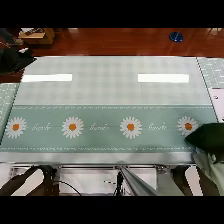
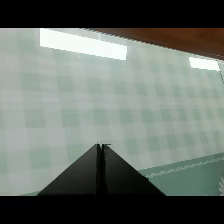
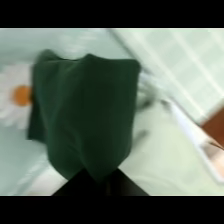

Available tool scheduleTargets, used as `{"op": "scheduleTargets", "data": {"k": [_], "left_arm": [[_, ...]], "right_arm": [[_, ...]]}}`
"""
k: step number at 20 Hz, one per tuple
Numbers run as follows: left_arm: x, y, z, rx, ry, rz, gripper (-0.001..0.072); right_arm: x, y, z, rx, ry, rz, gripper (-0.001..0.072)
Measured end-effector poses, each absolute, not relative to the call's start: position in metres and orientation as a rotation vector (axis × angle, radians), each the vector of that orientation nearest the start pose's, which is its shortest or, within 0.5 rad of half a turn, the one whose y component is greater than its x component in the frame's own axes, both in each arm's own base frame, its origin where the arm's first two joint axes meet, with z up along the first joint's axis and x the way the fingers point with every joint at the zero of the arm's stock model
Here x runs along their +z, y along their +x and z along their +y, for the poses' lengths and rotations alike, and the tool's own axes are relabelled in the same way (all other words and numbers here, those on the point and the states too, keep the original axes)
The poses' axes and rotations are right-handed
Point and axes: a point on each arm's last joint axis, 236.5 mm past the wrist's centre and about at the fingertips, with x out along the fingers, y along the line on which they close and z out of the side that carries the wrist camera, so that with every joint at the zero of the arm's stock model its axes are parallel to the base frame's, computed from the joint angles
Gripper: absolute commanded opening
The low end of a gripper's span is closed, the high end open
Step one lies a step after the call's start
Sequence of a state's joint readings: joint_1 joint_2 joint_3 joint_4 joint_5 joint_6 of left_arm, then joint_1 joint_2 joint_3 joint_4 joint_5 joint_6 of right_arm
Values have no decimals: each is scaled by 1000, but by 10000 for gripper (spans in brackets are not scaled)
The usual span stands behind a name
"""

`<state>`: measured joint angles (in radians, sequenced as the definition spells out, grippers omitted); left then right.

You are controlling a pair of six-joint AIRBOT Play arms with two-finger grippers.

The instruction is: Fold the shirts.

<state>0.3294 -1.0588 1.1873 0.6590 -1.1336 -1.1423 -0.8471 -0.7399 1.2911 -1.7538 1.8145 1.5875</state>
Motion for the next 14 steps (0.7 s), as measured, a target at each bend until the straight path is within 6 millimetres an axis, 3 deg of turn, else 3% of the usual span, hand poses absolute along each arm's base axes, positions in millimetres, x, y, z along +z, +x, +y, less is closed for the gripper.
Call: {"op": "scheduleTargets", "data": {"k": [3,8,14], "left_arm": [[173,412,-38,-421,-504,721,27],[158,418,-36,-425,-502,749,27],[157,425,-23,-396,-496,725,27]], "right_arm": [[184,48,-199,-1167,476,1254,31],[194,-17,-207,-1444,556,1276,31],[169,-59,-193,-1553,653,1378,32]]}}
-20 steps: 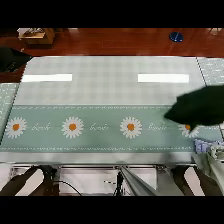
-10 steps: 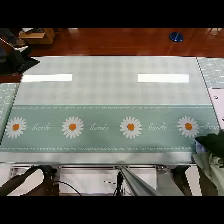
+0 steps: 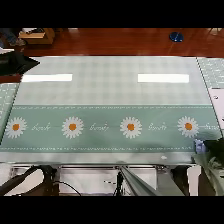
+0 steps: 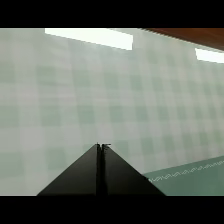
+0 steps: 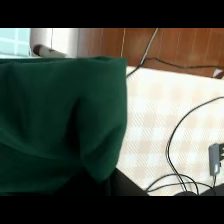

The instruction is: Fold the shirts.

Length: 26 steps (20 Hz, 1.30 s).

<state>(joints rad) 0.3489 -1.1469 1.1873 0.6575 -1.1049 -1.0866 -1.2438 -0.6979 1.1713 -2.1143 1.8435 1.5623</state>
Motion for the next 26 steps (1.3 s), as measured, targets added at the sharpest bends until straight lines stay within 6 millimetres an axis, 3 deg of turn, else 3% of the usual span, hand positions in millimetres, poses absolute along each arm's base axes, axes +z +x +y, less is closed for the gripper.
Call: {"op": "scheduleTargets", "data": {"k": [2,4,5,10,12,14,16,17,18,20,22,23,24,26], "left_arm": [[158,426,-15,-376,-500,714,28],[158,428,-5,-353,-507,704,27],[158,428,1,-339,-510,698,27],[159,429,23,-295,-510,676,28],[159,429,23,-294,-508,675,28],[159,430,18,-310,-491,674,53],[160,431,3,-346,-467,675,319],[160,433,-9,-370,-451,676,403],[159,436,-23,-399,-431,678,405],[155,437,-56,-473,-378,698,406],[145,437,-92,-535,-279,742,434],[135,435,-106,-547,-227,783,566],[123,432,-117,-541,-167,834,658],[101,427,-127,-490,-55,922,677]], "right_arm": [[156,-70,-187,-1566,650,1435,42],[145,-80,-184,-1582,629,1484,320],[141,-85,-182,-1590,616,1512,385],[130,-94,-192,-1589,523,1553,414],[128,-79,-210,-1540,455,1487,414],[125,-28,-237,-1368,364,1337,414],[130,54,-257,-1137,285,1124,414],[134,101,-257,-1009,271,1031,414],[137,149,-250,-871,270,956,414],[133,232,-217,-613,294,894,435],[118,297,-168,-383,307,912,538],[109,323,-140,-284,302,939,592],[100,342,-115,-205,288,968,593],[83,368,-70,-90,228,1032,593]]}}
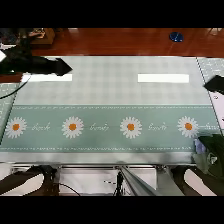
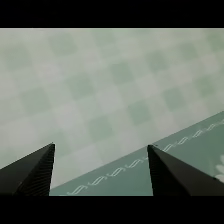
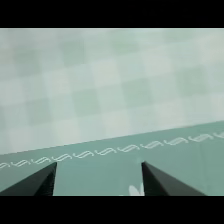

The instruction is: Fold the shirts.

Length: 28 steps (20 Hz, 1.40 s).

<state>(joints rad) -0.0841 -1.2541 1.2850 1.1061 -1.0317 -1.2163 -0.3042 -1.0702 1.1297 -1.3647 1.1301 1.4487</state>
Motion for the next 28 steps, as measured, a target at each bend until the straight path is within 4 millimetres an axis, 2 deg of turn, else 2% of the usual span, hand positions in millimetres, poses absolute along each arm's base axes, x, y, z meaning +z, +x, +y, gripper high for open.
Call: {"op": "scheduleTargets", "data": {"k": [3,4,9,17,28], "left_arm": [[80,418,-133,-422,66,1009,679],[75,413,-134,-404,90,1037,720],[65,404,-130,-331,113,1103,720],[60,396,-126,-304,123,1143,720],[59,396,-126,-299,120,1149,720]], "right_arm": [[67,384,-28,-14,67,1094,594],[64,385,-21,-8,16,1108,597],[55,379,-2,5,-107,1167,597],[52,373,4,9,-123,1198,591],[51,373,4,9,-125,1200,590]]}}
